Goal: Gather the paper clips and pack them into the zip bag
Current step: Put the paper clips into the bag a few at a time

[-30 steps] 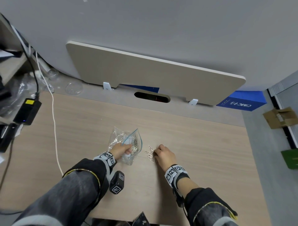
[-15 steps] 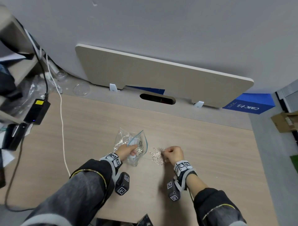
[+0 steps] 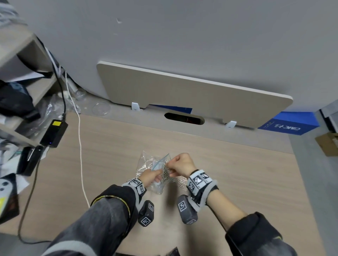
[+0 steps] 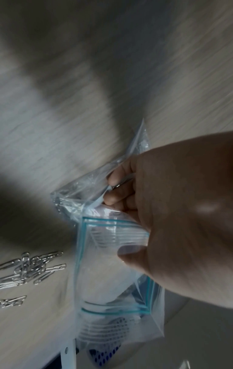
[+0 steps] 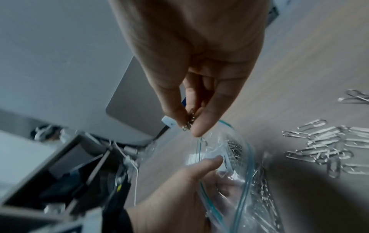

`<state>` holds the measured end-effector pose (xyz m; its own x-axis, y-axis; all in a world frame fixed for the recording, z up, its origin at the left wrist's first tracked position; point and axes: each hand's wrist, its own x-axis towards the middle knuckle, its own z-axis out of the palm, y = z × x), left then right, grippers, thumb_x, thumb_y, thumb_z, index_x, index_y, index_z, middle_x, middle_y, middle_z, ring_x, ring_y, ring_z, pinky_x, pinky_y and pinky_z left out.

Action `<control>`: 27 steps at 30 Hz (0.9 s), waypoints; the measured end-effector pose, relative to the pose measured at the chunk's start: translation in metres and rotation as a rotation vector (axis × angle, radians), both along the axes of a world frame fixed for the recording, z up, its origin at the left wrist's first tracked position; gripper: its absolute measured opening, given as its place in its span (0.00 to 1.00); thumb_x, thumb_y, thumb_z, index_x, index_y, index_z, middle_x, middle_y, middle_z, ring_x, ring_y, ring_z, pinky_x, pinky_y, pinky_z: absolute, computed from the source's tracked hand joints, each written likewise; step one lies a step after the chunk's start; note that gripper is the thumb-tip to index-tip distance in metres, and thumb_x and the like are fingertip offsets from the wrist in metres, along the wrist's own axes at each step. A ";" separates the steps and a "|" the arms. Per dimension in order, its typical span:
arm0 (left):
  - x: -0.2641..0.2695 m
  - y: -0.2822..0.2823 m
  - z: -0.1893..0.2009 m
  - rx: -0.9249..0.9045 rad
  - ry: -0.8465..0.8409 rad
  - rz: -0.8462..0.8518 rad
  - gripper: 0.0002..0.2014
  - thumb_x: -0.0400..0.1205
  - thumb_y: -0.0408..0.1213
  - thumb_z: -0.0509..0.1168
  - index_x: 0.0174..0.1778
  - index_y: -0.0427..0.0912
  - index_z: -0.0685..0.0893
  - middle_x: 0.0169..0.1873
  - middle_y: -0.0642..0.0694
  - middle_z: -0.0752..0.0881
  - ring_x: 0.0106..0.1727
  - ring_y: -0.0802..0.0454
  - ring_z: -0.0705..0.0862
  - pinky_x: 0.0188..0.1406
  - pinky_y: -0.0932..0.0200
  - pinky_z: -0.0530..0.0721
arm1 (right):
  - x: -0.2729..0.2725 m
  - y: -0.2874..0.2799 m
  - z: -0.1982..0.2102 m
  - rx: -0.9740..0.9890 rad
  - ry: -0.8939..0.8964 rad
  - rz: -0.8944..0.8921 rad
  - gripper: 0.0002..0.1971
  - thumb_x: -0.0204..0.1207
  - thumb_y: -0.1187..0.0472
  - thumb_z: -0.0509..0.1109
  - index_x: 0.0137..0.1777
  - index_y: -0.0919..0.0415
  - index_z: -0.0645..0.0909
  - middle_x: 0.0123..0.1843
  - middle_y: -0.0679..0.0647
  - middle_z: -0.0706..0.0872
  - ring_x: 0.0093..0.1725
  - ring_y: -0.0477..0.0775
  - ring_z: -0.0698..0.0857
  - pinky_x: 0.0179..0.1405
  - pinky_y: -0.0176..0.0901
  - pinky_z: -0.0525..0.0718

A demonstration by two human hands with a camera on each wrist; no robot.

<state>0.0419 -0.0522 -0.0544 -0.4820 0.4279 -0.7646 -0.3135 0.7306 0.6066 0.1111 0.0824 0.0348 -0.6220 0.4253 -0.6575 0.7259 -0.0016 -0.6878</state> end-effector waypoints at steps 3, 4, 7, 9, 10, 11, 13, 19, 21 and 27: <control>0.000 0.001 0.001 0.009 -0.013 0.002 0.16 0.84 0.48 0.60 0.36 0.44 0.85 0.34 0.50 0.85 0.38 0.55 0.80 0.33 0.61 0.73 | -0.009 -0.010 -0.010 0.239 -0.018 0.092 0.08 0.69 0.65 0.74 0.30 0.60 0.83 0.35 0.63 0.91 0.36 0.60 0.91 0.44 0.55 0.91; -0.001 0.000 0.001 0.015 -0.022 0.010 0.16 0.84 0.47 0.60 0.37 0.43 0.85 0.34 0.50 0.85 0.38 0.54 0.81 0.32 0.62 0.73 | -0.008 -0.011 -0.012 0.272 -0.013 0.126 0.08 0.70 0.64 0.72 0.30 0.60 0.83 0.37 0.62 0.91 0.39 0.60 0.91 0.45 0.53 0.91; -0.001 0.000 0.002 0.014 -0.032 0.031 0.13 0.83 0.43 0.61 0.36 0.42 0.85 0.34 0.50 0.85 0.35 0.55 0.80 0.30 0.62 0.72 | -0.005 -0.006 -0.012 0.204 0.030 0.103 0.10 0.72 0.65 0.67 0.32 0.63 0.86 0.37 0.63 0.91 0.39 0.60 0.91 0.44 0.54 0.91; 0.000 0.000 0.002 0.012 -0.032 0.048 0.13 0.82 0.39 0.61 0.33 0.43 0.83 0.32 0.49 0.84 0.32 0.57 0.78 0.28 0.63 0.70 | -0.003 0.004 -0.009 0.110 0.084 -0.026 0.10 0.74 0.68 0.66 0.33 0.65 0.85 0.35 0.63 0.89 0.33 0.59 0.89 0.39 0.51 0.91; 0.000 0.000 0.003 0.017 -0.035 0.056 0.13 0.82 0.37 0.60 0.32 0.43 0.83 0.31 0.49 0.83 0.32 0.57 0.77 0.27 0.64 0.69 | -0.001 0.010 -0.008 0.079 0.109 -0.098 0.09 0.75 0.68 0.66 0.35 0.66 0.85 0.35 0.62 0.88 0.32 0.57 0.87 0.37 0.50 0.90; 0.000 0.000 0.003 0.022 -0.041 0.062 0.13 0.82 0.35 0.60 0.32 0.42 0.82 0.31 0.48 0.83 0.31 0.57 0.77 0.27 0.64 0.69 | 0.001 0.017 -0.008 0.068 0.129 -0.160 0.09 0.75 0.68 0.66 0.36 0.67 0.85 0.34 0.62 0.87 0.31 0.56 0.86 0.37 0.50 0.89; 0.000 0.000 0.004 0.032 -0.053 0.062 0.14 0.82 0.33 0.58 0.32 0.41 0.83 0.32 0.48 0.82 0.32 0.57 0.78 0.28 0.64 0.69 | 0.011 0.030 -0.016 0.107 0.119 -0.219 0.09 0.75 0.68 0.64 0.37 0.68 0.85 0.32 0.61 0.86 0.30 0.57 0.85 0.39 0.55 0.89; 0.000 -0.001 0.007 0.034 -0.075 0.061 0.13 0.82 0.31 0.57 0.34 0.40 0.84 0.32 0.48 0.82 0.32 0.55 0.75 0.27 0.63 0.68 | 0.048 0.012 -0.060 0.134 -0.178 0.171 0.13 0.74 0.66 0.63 0.30 0.61 0.83 0.31 0.61 0.88 0.29 0.58 0.87 0.33 0.50 0.90; 0.000 0.000 0.007 0.009 -0.078 0.066 0.13 0.81 0.31 0.58 0.32 0.41 0.83 0.30 0.47 0.81 0.30 0.55 0.74 0.25 0.62 0.65 | 0.049 -0.004 -0.070 0.024 -0.152 0.158 0.14 0.76 0.69 0.63 0.31 0.62 0.83 0.30 0.60 0.86 0.26 0.55 0.85 0.30 0.47 0.88; 0.002 0.001 0.010 0.012 -0.080 0.088 0.11 0.79 0.29 0.61 0.32 0.40 0.83 0.29 0.47 0.81 0.29 0.56 0.74 0.25 0.62 0.65 | 0.044 -0.028 -0.091 -0.129 -0.117 0.018 0.16 0.78 0.75 0.60 0.32 0.64 0.82 0.30 0.59 0.84 0.23 0.51 0.83 0.23 0.40 0.85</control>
